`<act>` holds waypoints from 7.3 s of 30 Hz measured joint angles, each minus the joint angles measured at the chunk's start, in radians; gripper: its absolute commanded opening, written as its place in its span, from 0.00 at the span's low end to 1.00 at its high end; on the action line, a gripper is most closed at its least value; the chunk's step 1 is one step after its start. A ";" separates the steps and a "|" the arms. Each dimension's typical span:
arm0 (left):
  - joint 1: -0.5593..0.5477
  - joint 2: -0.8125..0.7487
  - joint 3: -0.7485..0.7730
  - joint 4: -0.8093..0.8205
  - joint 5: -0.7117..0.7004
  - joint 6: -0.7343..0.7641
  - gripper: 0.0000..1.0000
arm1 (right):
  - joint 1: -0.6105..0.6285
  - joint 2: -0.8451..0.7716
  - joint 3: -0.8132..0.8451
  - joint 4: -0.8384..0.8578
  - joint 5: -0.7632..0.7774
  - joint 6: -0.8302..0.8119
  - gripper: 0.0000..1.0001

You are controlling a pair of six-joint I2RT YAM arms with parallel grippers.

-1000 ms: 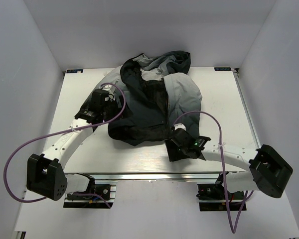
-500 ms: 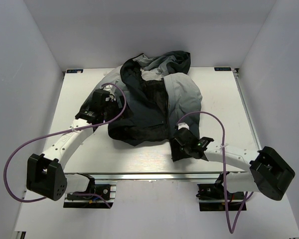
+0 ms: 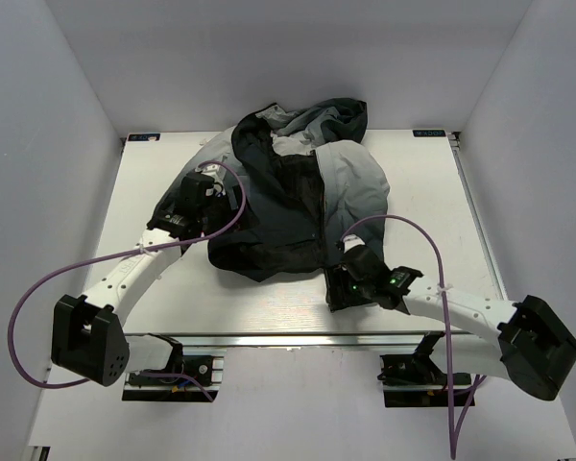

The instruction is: Zip up the jacket

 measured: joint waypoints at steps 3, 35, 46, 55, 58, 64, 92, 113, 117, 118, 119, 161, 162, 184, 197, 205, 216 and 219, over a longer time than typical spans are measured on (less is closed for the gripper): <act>-0.002 0.001 0.000 0.000 0.000 0.000 0.98 | -0.010 -0.008 0.000 -0.002 0.001 -0.006 0.76; -0.132 0.217 0.207 -0.114 -0.120 0.035 0.98 | -0.035 0.108 -0.012 0.107 0.071 0.079 0.00; -0.318 0.566 0.462 -0.142 -0.125 0.040 0.98 | -0.172 -0.198 0.261 -0.266 0.410 0.133 0.00; -0.373 0.780 0.611 -0.203 -0.212 -0.027 0.94 | -0.259 -0.211 0.167 -0.305 0.367 0.119 0.00; -0.377 0.819 0.632 -0.219 -0.254 -0.054 0.94 | -0.264 -0.211 0.151 -0.304 0.348 0.111 0.00; -0.402 0.861 0.658 -0.233 -0.332 -0.095 0.98 | -0.279 -0.211 0.128 -0.283 0.322 0.097 0.00; -0.444 0.967 0.805 -0.268 -0.506 -0.220 0.81 | -0.299 -0.214 0.066 -0.233 0.273 0.070 0.00; -0.438 0.867 0.688 -0.269 -0.586 -0.188 0.00 | -0.299 -0.236 0.065 -0.225 0.243 0.046 0.00; -0.438 0.791 0.640 -0.235 -0.577 -0.153 0.00 | -0.299 -0.236 0.065 -0.216 0.238 0.044 0.00; -0.438 0.772 0.626 -0.227 -0.576 -0.147 0.00 | -0.299 -0.236 0.065 -0.212 0.235 0.043 0.00; -0.438 0.745 0.606 -0.219 -0.574 -0.143 0.00 | -0.299 -0.236 0.065 -0.209 0.232 0.043 0.00; -0.748 0.214 0.168 -0.415 -0.222 -0.193 0.98 | -0.300 -0.135 -0.016 0.051 -0.015 0.013 0.00; -0.748 0.213 0.179 -0.413 -0.230 -0.200 0.98 | -0.300 -0.135 -0.016 0.051 -0.014 0.014 0.00; -0.699 0.502 0.240 -0.323 -0.423 -0.248 0.77 | -0.300 -0.172 -0.031 0.028 -0.011 0.014 0.00; -0.697 0.587 0.246 -0.274 -0.396 -0.233 0.77 | -0.299 -0.170 -0.048 0.023 -0.005 0.024 0.00; -0.695 0.560 0.234 -0.254 -0.366 -0.188 0.91 | -0.299 -0.169 -0.049 0.024 0.005 0.030 0.00; -0.678 0.344 0.164 -0.223 -0.366 -0.175 0.98 | -0.299 -0.161 -0.049 0.023 0.016 0.031 0.00; -0.666 0.373 0.154 -0.224 -0.372 -0.175 0.98 | -0.299 -0.158 -0.049 0.022 0.016 0.031 0.00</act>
